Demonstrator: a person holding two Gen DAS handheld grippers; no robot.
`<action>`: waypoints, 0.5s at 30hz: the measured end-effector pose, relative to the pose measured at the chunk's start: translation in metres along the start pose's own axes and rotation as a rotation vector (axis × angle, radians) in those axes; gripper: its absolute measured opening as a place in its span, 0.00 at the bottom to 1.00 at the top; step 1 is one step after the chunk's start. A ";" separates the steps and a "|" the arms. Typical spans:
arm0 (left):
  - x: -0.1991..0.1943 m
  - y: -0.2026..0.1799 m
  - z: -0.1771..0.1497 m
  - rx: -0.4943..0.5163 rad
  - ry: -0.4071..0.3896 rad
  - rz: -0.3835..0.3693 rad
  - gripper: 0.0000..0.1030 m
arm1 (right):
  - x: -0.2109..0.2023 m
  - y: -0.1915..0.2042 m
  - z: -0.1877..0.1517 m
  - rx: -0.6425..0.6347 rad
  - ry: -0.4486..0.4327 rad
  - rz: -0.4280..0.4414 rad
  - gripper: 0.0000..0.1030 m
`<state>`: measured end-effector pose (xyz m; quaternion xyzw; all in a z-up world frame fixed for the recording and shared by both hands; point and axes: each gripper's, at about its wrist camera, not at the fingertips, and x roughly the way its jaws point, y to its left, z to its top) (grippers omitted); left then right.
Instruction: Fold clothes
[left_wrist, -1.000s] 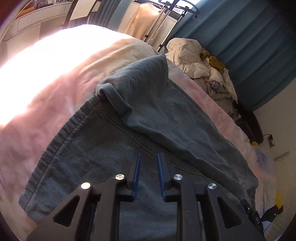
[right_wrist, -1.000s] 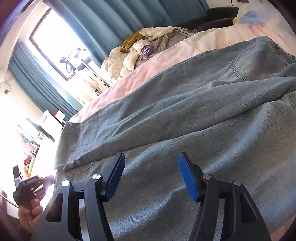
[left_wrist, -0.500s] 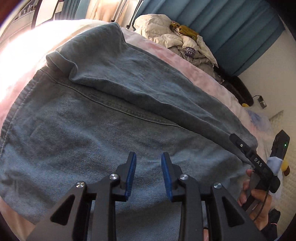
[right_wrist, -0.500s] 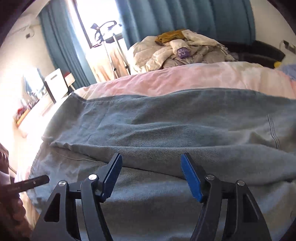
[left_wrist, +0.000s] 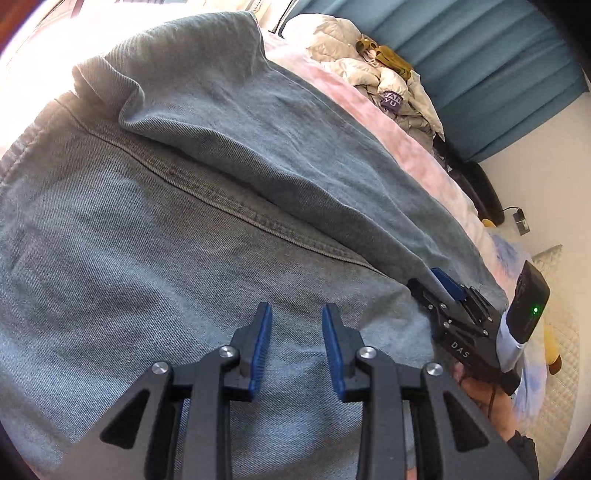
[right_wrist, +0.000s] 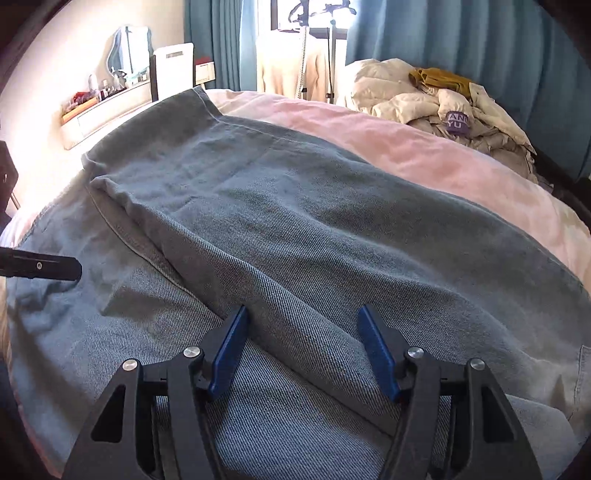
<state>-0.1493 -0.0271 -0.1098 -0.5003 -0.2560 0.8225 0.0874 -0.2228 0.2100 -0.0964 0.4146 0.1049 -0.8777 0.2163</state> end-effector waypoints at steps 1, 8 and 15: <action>0.000 -0.001 -0.001 0.002 0.002 0.001 0.28 | 0.001 0.002 0.000 -0.002 0.005 -0.005 0.52; -0.006 0.000 -0.004 -0.003 0.001 0.003 0.28 | -0.014 0.010 0.007 0.006 0.010 -0.070 0.08; -0.013 0.007 -0.002 -0.008 -0.012 0.021 0.28 | -0.031 0.001 -0.003 0.082 0.092 -0.082 0.06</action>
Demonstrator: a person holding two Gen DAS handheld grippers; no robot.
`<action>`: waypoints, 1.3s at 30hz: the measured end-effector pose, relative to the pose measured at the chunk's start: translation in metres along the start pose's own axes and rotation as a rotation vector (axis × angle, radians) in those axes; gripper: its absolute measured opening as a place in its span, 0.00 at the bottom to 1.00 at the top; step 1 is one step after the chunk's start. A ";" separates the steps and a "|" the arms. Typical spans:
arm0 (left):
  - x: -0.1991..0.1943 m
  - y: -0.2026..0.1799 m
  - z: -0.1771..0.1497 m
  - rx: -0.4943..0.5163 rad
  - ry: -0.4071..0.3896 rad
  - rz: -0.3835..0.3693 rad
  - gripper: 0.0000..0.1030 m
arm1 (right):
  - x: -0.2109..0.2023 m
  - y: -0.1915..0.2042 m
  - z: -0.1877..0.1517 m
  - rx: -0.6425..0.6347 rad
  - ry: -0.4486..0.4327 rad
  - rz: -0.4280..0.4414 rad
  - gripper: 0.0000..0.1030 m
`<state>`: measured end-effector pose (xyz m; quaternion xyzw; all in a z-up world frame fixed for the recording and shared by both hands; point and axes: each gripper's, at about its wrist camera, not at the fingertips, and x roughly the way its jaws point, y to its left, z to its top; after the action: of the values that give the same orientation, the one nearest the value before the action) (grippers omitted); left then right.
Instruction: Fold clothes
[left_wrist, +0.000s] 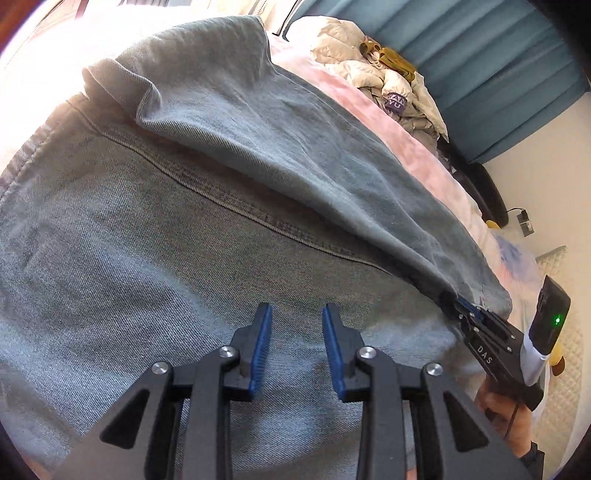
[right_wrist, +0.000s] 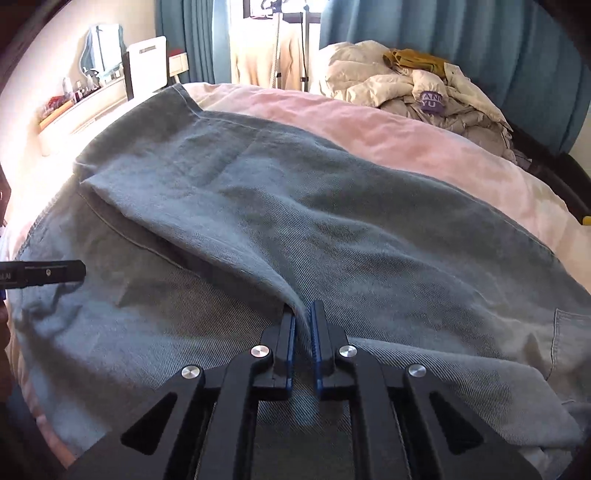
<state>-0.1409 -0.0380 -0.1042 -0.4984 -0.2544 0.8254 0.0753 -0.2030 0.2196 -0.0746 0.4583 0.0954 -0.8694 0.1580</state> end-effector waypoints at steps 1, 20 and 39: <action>-0.001 0.000 0.000 0.002 -0.002 0.002 0.28 | 0.001 -0.005 -0.005 0.025 0.018 0.014 0.06; -0.006 -0.045 -0.008 0.149 -0.056 0.014 0.28 | -0.116 -0.346 -0.076 0.609 -0.116 -0.256 0.63; 0.037 -0.091 -0.015 0.264 -0.006 0.032 0.28 | -0.012 -0.521 -0.101 0.550 0.162 -0.318 0.86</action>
<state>-0.1580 0.0596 -0.0942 -0.4857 -0.1358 0.8542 0.1264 -0.3076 0.7384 -0.1103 0.5307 -0.0605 -0.8372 -0.1176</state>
